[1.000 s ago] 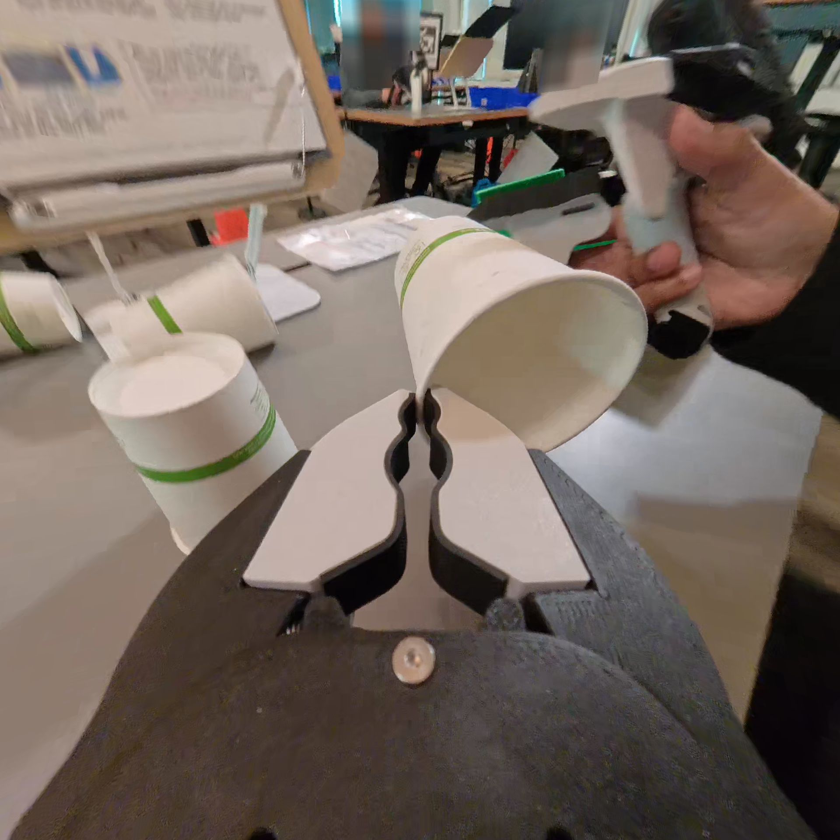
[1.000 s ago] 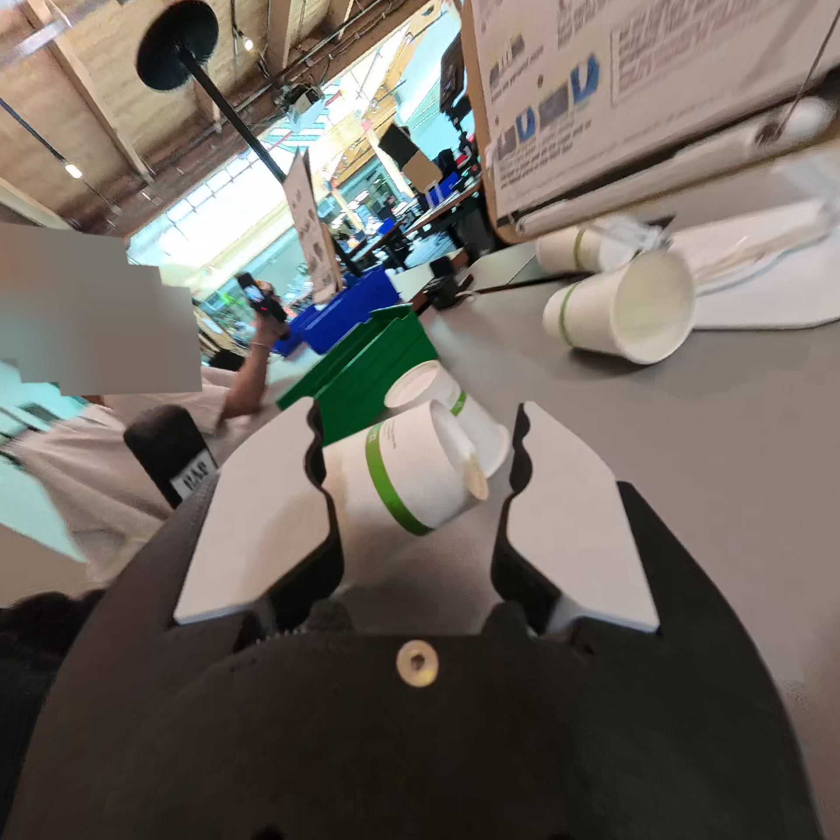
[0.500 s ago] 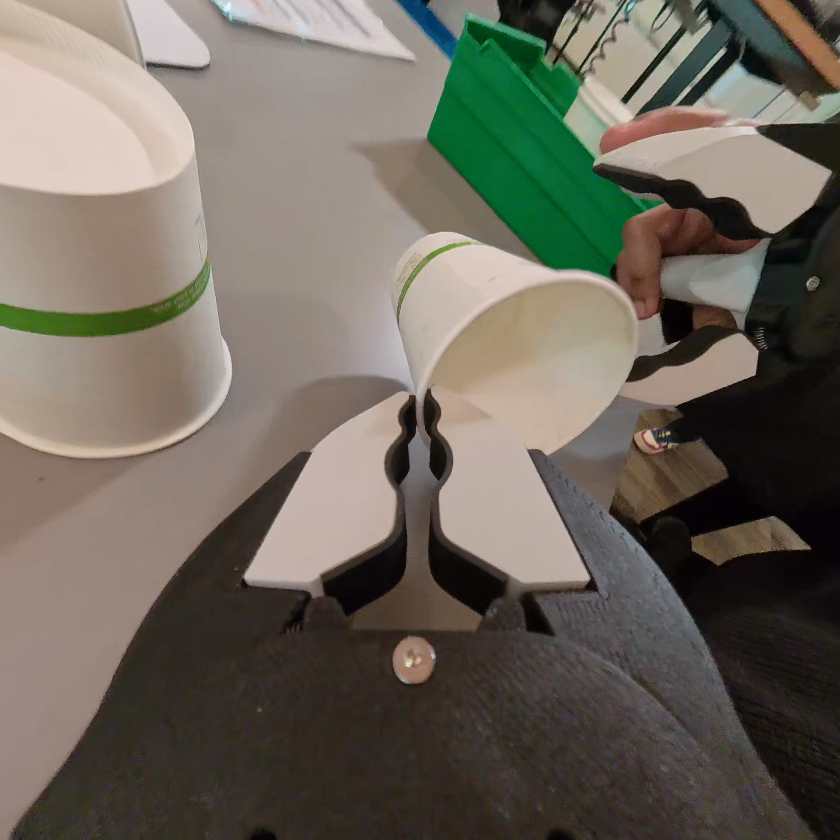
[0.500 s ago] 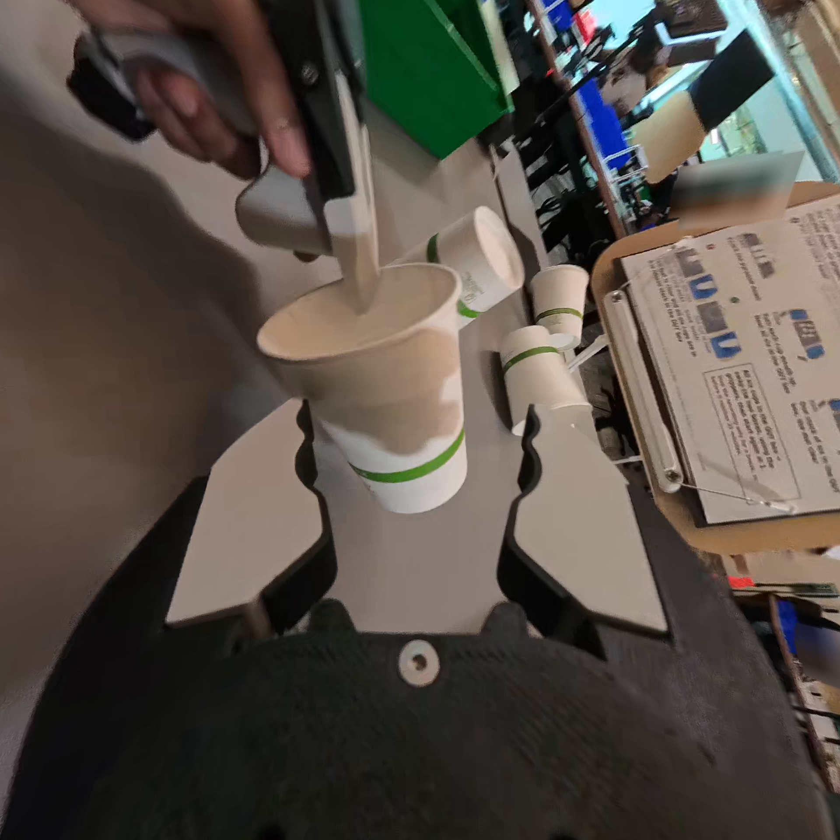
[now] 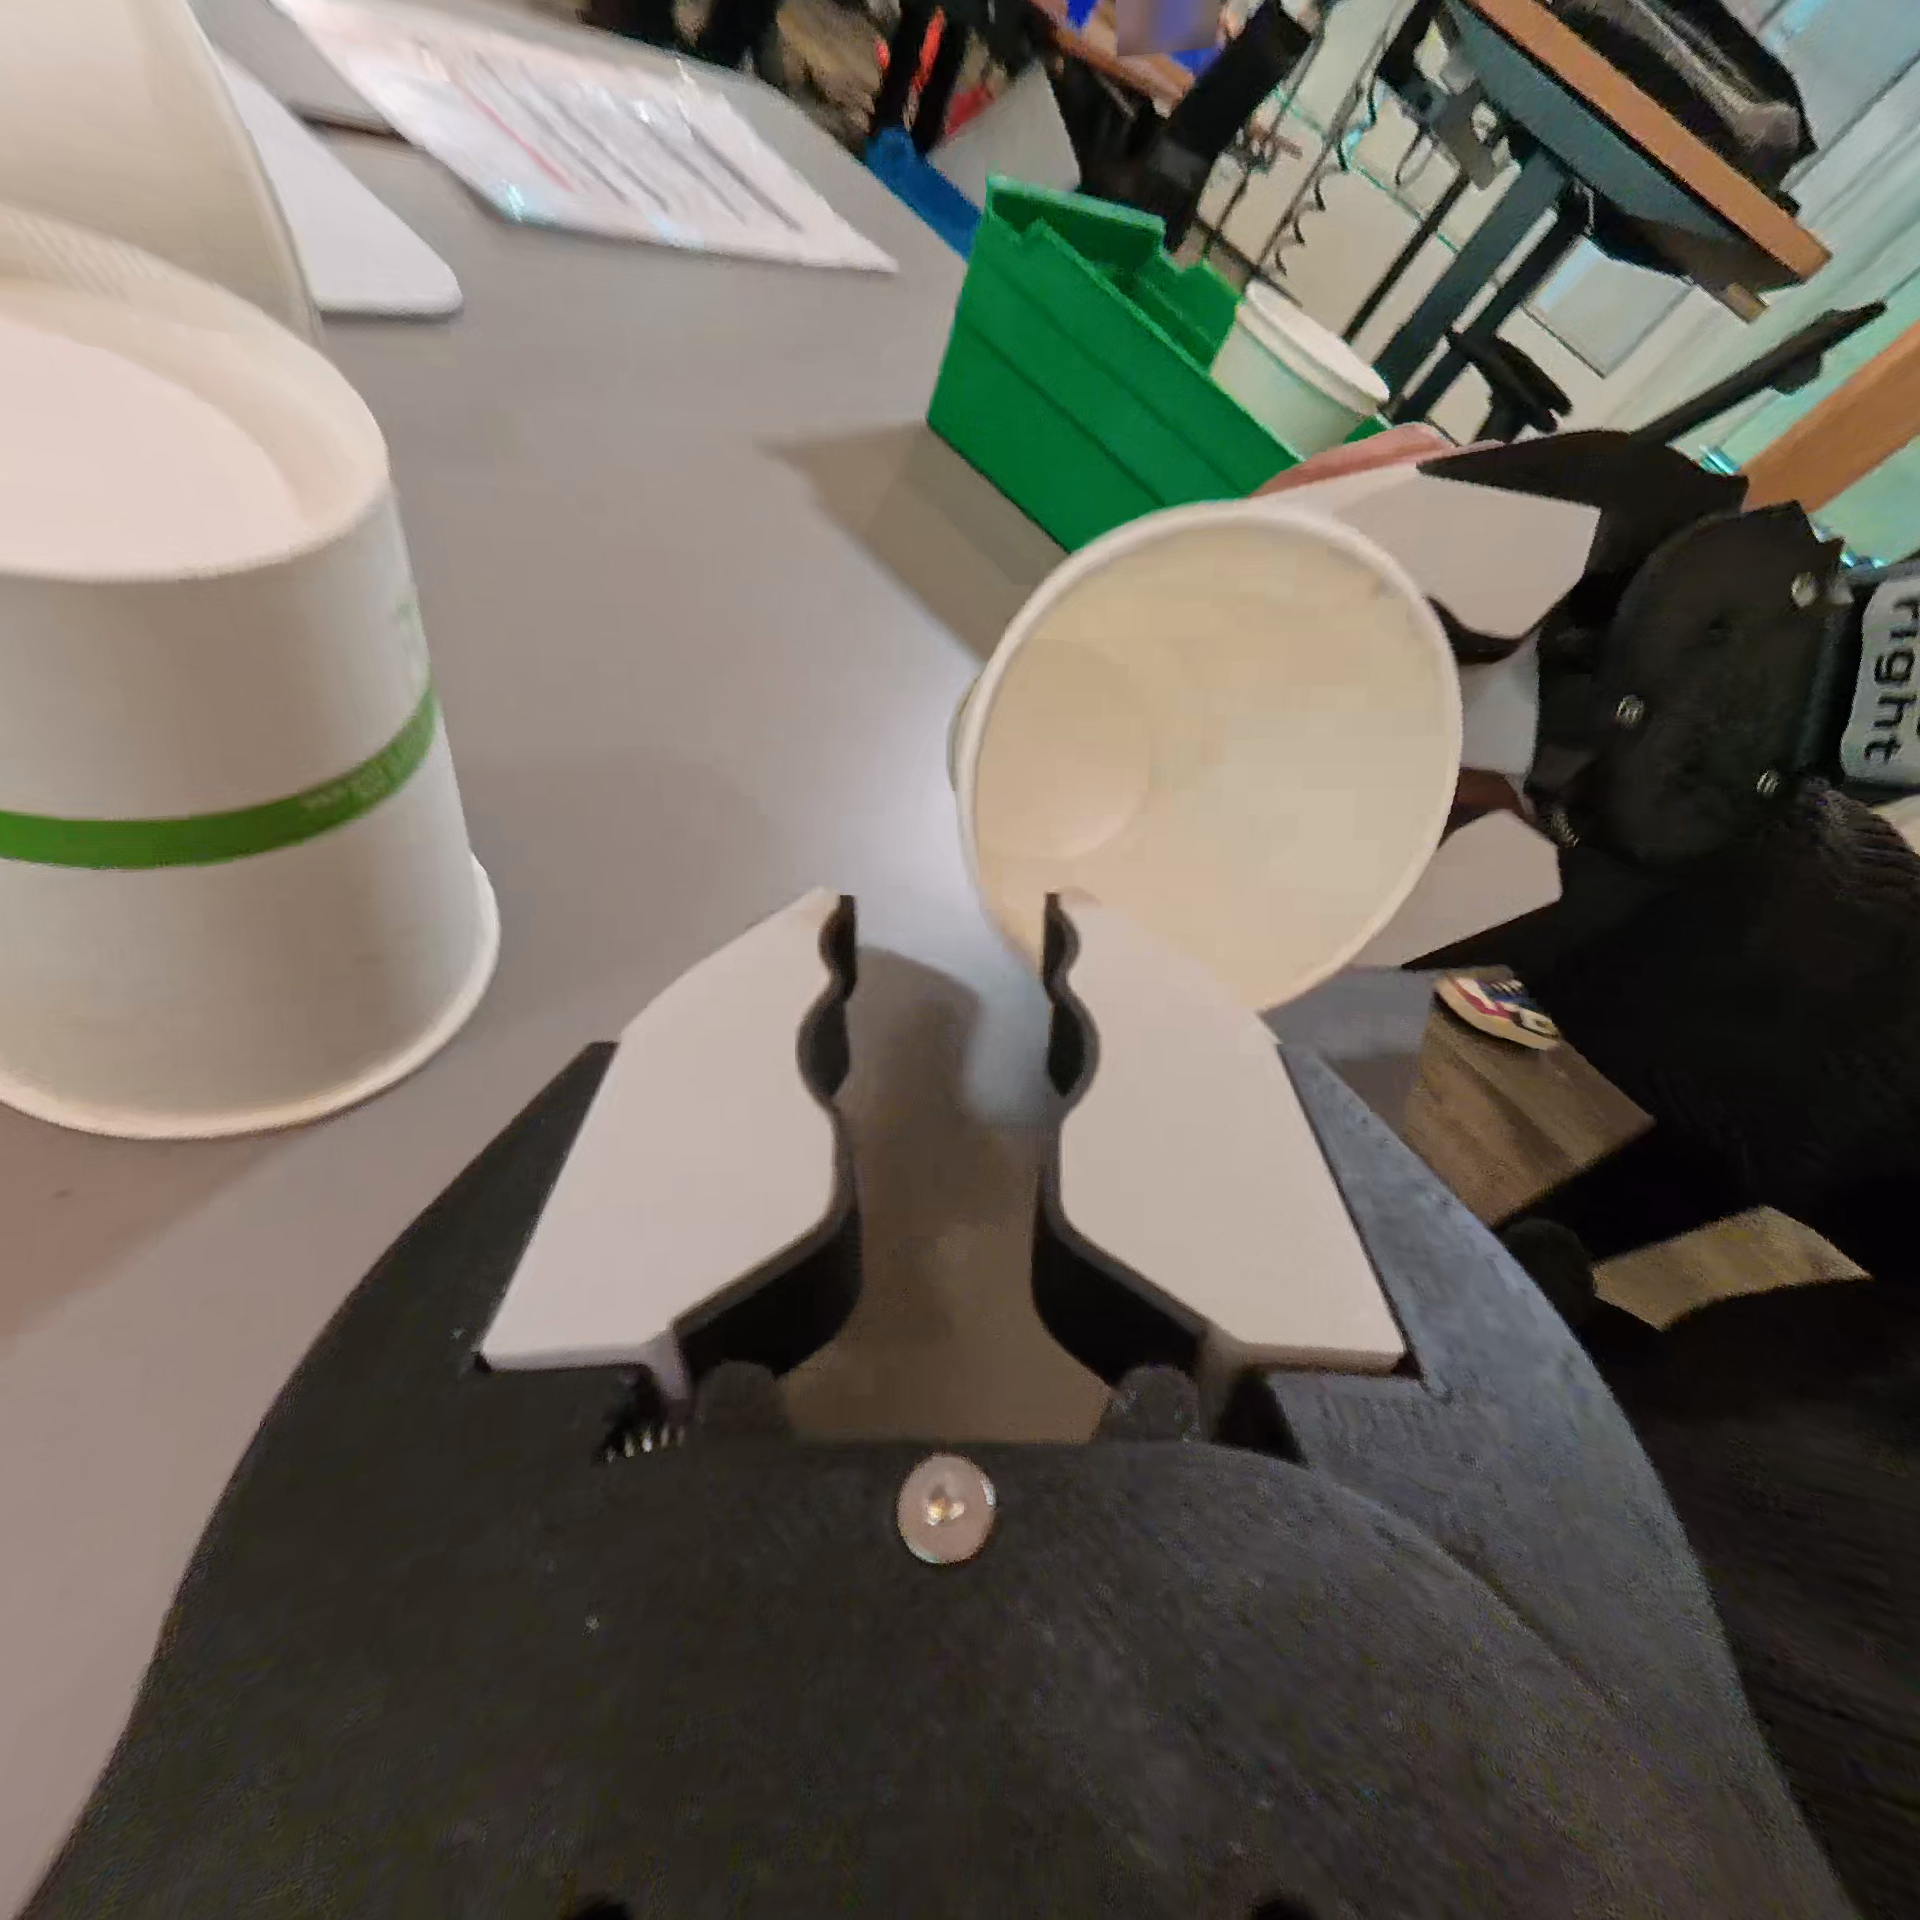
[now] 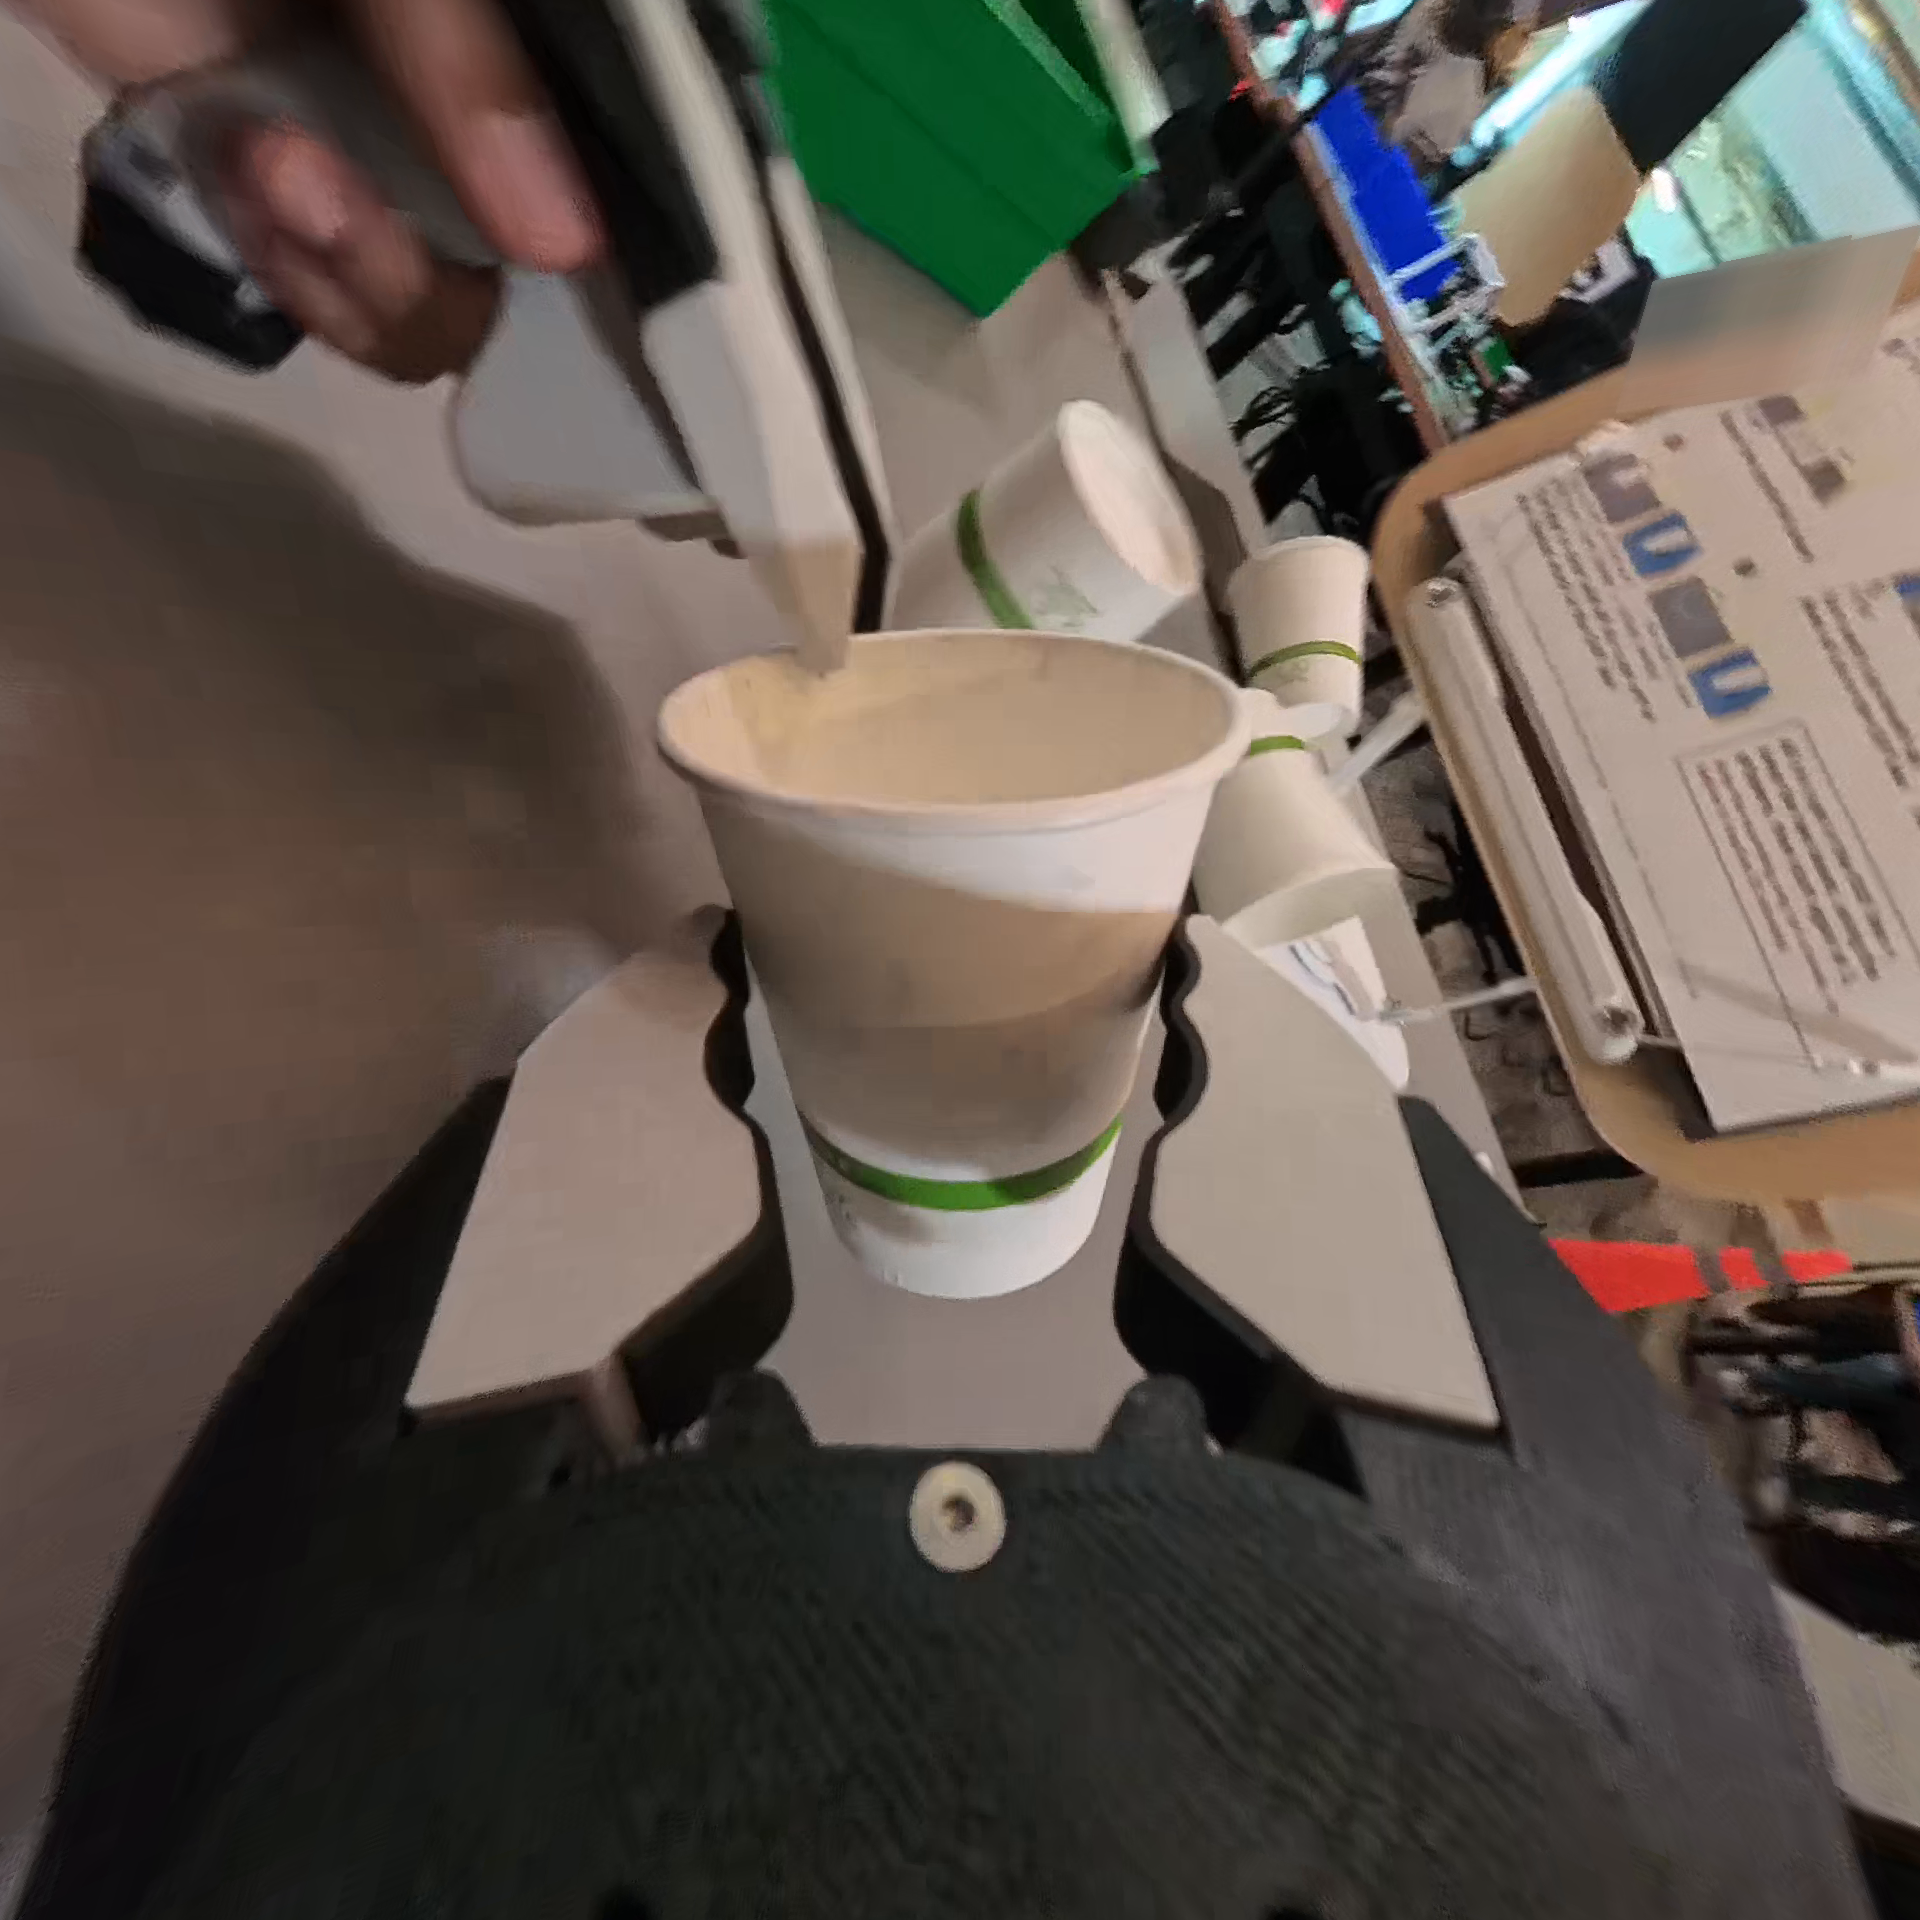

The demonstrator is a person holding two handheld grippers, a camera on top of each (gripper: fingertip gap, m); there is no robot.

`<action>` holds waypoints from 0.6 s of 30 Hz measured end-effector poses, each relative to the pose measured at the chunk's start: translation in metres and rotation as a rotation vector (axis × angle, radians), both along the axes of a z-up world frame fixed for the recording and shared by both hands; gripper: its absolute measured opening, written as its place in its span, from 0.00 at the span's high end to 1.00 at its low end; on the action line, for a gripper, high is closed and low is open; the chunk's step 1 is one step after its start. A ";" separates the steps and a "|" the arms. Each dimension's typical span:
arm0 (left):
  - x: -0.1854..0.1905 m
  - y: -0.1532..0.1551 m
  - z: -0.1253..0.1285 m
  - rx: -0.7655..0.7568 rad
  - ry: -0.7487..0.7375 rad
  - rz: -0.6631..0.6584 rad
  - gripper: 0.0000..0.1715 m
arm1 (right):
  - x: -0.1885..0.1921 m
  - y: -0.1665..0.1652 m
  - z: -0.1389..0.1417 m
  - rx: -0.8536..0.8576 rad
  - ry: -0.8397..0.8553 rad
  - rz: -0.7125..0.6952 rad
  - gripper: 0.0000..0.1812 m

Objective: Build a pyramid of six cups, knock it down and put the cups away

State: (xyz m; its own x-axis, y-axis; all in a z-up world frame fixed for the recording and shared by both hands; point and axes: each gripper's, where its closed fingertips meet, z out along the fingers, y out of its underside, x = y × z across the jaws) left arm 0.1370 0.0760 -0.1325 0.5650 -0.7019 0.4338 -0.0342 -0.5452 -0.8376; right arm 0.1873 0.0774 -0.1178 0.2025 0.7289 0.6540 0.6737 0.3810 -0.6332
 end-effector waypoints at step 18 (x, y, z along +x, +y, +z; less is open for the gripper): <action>0.001 0.005 0.022 0.156 -0.080 0.049 0.71 | 0.338 0.088 0.150 -0.001 1.148 -0.753 0.57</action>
